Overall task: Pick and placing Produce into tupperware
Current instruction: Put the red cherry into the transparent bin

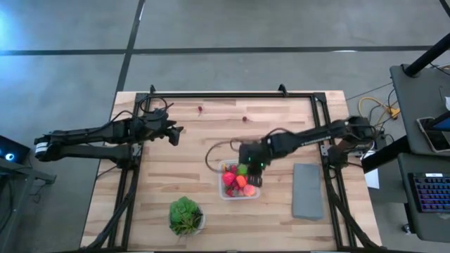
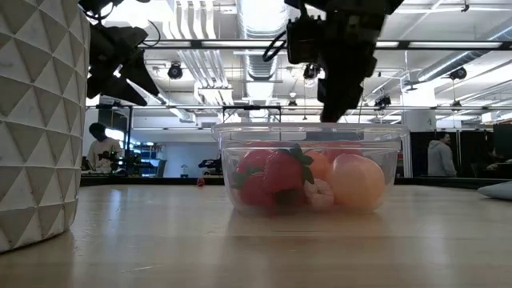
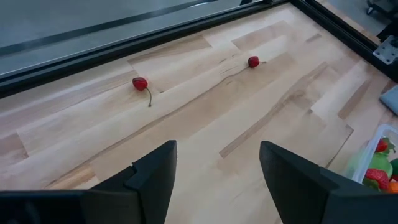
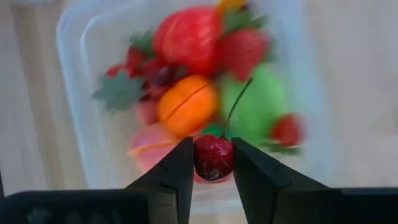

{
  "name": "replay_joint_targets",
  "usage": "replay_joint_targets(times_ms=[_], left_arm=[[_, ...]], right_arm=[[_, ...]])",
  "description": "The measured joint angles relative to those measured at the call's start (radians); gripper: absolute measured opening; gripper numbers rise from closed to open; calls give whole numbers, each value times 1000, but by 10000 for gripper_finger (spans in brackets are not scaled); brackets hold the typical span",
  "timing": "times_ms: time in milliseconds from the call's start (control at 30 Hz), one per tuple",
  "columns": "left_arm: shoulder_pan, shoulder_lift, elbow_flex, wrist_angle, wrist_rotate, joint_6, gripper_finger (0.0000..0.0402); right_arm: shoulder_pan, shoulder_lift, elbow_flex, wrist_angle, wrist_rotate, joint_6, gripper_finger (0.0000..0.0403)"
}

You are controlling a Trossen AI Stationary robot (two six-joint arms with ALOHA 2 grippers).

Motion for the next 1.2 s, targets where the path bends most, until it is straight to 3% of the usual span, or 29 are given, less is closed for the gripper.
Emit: replay_joint_targets(times_ms=[200,300,500,733,833,967,1200], left_arm=[[0,0,0,15,32,1,217],[0,0,0,16,52,0,217],[0,-2,0,16,60,-1,217],[26,40,0,16,111,24,217],[86,110,0,42,133,54,217],[223,246,25,103,274,31,217],[504,525,211,125,444,28,217]], right_arm=[[50,65,40,10,12,-15,148],[44,87,78,8,90,-15,179],[-32,83,138,-48,265,-70,229],[-139,73,181,-144,298,-55,254],[-179,58,198,-146,298,-10,260],[-225,26,241,-150,297,51,263],[-283,-17,317,-151,300,54,258]])
